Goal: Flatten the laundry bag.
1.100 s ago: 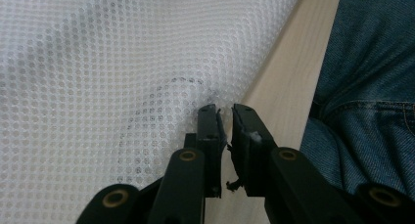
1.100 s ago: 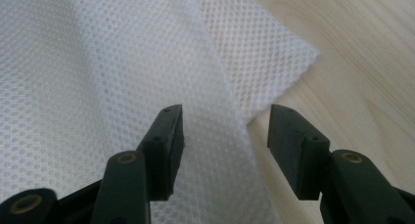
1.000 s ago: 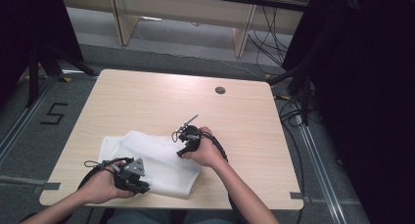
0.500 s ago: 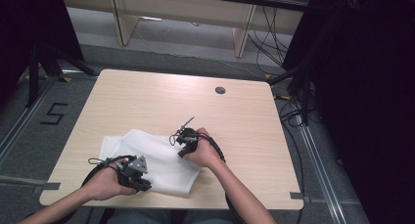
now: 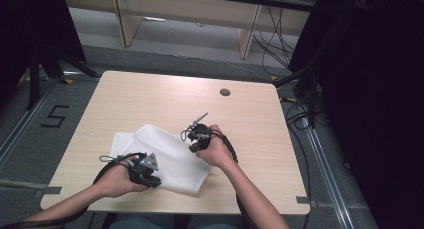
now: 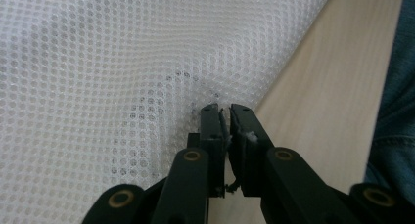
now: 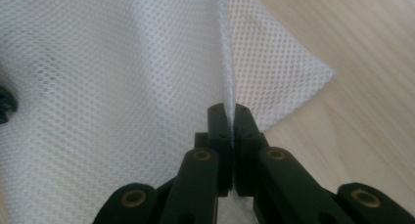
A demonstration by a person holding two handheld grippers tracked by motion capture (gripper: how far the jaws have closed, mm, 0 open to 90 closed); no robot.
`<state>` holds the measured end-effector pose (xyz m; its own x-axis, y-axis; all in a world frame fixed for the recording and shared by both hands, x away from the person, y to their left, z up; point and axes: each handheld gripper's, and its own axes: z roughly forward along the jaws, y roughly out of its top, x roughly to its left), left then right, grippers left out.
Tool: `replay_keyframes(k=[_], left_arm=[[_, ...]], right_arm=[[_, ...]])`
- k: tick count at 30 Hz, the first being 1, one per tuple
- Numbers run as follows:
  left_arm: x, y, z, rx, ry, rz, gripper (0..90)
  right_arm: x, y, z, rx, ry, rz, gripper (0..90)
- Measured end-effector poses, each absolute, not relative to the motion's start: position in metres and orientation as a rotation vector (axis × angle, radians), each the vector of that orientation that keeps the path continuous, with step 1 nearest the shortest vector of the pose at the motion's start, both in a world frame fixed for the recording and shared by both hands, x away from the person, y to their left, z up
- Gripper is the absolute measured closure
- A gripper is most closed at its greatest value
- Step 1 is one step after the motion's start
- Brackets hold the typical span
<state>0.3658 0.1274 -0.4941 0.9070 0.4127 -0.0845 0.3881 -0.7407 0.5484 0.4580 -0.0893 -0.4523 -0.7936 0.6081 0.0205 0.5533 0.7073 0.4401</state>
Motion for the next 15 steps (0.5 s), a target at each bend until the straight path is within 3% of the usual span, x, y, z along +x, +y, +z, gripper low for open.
replay_keyframes(k=[15], left_arm=[[0.401, 0.092, -0.492, 2.510, 0.560, 0.120, 84.2]], right_arm=[[0.462, -0.121, -0.412, 1.084, 2.655, 0.765, 89.8]])
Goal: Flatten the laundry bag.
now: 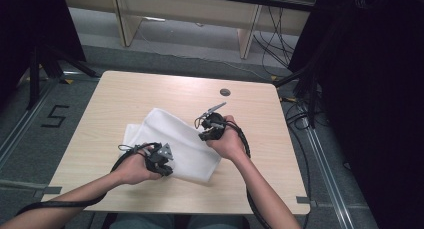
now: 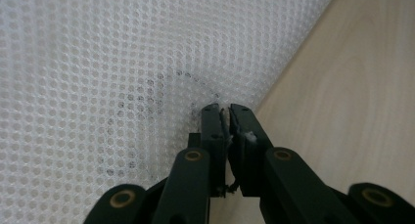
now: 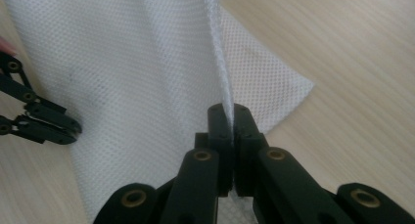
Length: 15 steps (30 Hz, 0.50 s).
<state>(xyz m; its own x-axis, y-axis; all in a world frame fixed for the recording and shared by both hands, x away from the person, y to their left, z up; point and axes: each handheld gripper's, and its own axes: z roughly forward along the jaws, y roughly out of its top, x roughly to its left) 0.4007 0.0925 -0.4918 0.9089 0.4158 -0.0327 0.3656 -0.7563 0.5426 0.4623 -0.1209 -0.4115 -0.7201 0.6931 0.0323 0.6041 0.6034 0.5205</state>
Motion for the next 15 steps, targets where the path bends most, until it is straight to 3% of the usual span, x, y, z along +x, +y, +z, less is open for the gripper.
replay_keyframes(k=[7, 15], left_arm=[[0.419, 0.084, -0.486, 2.590, 0.524, 0.191, 83.5], [0.421, 0.080, -0.484, 2.513, 0.566, 0.209, 83.8]], right_arm=[[0.461, -0.128, -0.400, 1.061, 2.620, 0.819, 89.8], [0.459, -0.128, -0.392, 1.064, 2.607, 0.843, 89.7]])
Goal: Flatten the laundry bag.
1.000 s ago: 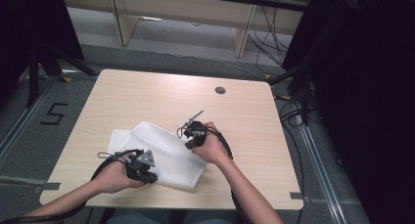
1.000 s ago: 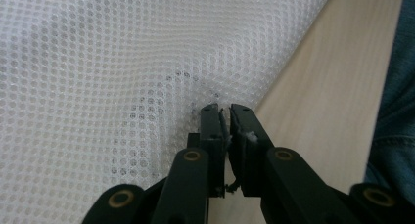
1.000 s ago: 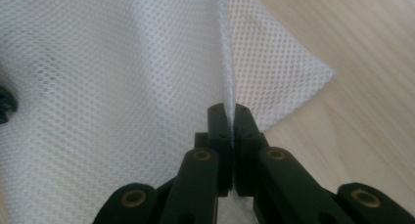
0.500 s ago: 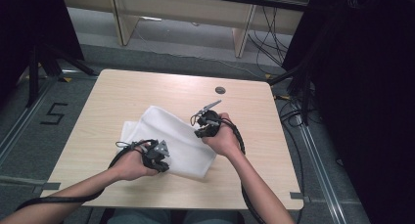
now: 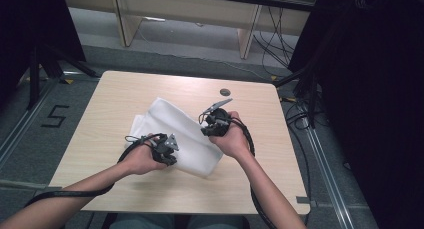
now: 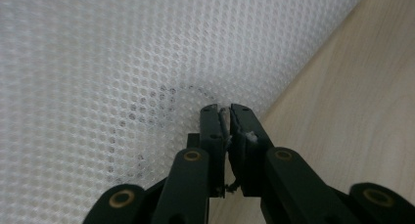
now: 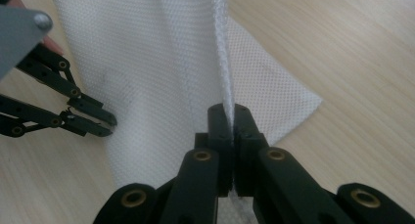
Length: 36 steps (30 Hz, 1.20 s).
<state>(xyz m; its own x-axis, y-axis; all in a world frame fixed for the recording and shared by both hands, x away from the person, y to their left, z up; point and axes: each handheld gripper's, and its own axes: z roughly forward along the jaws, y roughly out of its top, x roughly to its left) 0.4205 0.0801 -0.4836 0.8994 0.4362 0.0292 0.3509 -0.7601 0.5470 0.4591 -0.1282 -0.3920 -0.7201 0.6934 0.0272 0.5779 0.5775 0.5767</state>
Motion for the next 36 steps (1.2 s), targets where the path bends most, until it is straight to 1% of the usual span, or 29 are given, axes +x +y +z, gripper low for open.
replay_keyframes(k=[1, 2, 3, 8, 10, 11, 15, 20, 26, 31, 34, 36], left_arm=[[0.421, 0.079, -0.486, 2.506, 0.572, 0.199, 83.6], [0.421, 0.078, -0.488, 2.505, 0.581, 0.203, 83.6], [0.424, 0.079, -0.488, 2.541, 0.553, 0.219, 83.7], [0.435, 0.078, -0.488, 2.560, 0.551, 0.248, 83.9], [0.438, 0.078, -0.488, 2.559, 0.552, 0.261, 83.8], [0.439, 0.077, -0.490, 2.520, 0.583, 0.259, 83.6], [0.439, 0.083, -0.485, 2.516, 0.577, 0.256, 78.9], [0.431, 0.116, -0.471, 2.510, 0.573, 0.296, 78.0], [0.401, 0.174, -0.459, 2.368, 0.703, 0.296, 76.8], [0.380, 0.213, -0.468, 2.237, 0.825, 0.286, 76.2], [0.375, 0.229, -0.471, 2.218, 0.876, 0.308, 75.7], [0.372, 0.237, -0.470, 2.175, 0.912, 0.307, 75.4]], right_arm=[[0.459, -0.128, -0.391, 1.083, 2.594, 0.828, 89.7], [0.460, -0.128, -0.389, 1.034, 2.596, 0.844, 89.7], [0.459, -0.127, -0.388, 1.049, 2.601, 0.846, 89.7], [0.458, -0.125, -0.381, 1.044, 2.583, 0.872, 89.7], [0.458, -0.125, -0.381, 1.049, 2.580, 0.873, 89.7], [0.459, -0.125, -0.380, 1.037, 2.579, 0.873, 89.7], [0.461, -0.125, -0.379, 1.021, 2.566, 0.885, 89.6], [0.459, -0.124, -0.377, 0.992, 2.553, 0.898, 89.5], [0.455, -0.123, -0.375, 0.950, 2.526, 0.916, 89.5], [0.448, -0.117, -0.374, 0.912, 2.527, 0.916, 89.3], [0.444, -0.116, -0.374, 0.908, 2.530, 0.910, 89.2], [0.441, -0.116, -0.375, 0.884, 2.518, 0.932, 89.2]])
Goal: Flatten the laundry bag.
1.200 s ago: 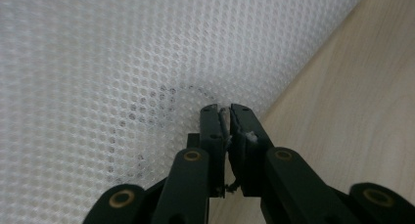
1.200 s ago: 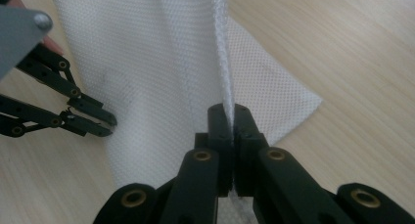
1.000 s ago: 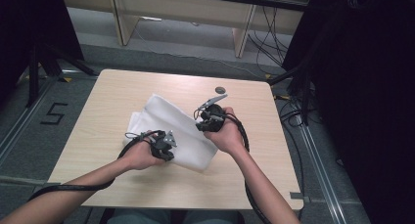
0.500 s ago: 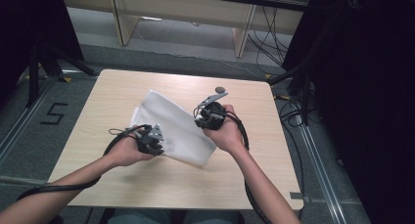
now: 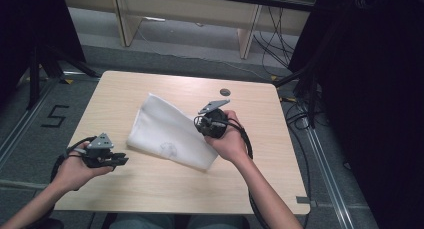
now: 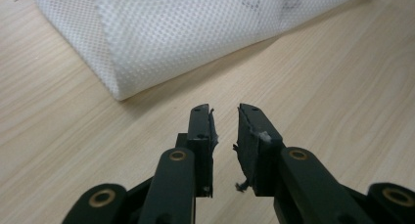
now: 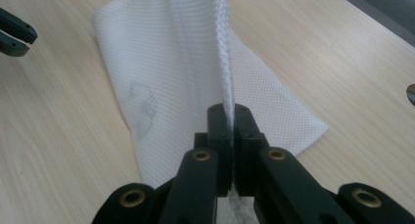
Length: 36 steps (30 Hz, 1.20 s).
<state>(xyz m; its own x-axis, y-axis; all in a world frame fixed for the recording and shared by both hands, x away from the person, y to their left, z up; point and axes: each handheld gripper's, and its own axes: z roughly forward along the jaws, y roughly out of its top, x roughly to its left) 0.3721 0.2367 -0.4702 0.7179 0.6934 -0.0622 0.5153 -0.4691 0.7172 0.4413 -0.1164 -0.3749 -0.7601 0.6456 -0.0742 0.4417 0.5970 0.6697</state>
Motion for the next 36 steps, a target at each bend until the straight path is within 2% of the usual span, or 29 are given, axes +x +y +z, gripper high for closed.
replay_keyframes(k=[9, 21, 26, 36], left_arm=[[0.375, 0.243, -0.473, 2.167, 0.960, 0.351, 74.3], [0.381, 0.258, -0.468, 2.150, 1.015, 0.427, 70.1], [0.385, 0.265, -0.466, 2.064, 1.085, 0.469, 70.1], [0.386, 0.272, -0.463, 2.064, 1.093, 0.493, 69.2]], right_arm=[[0.429, -0.113, -0.377, 0.808, 2.527, 0.933, 89.1], [0.387, -0.103, -0.380, 0.691, 2.609, 0.950, 88.7], [0.370, -0.096, -0.390, 0.611, 2.693, 0.922, 88.6], [0.351, -0.088, -0.417, 0.528, 2.802, 0.889, 88.7]])
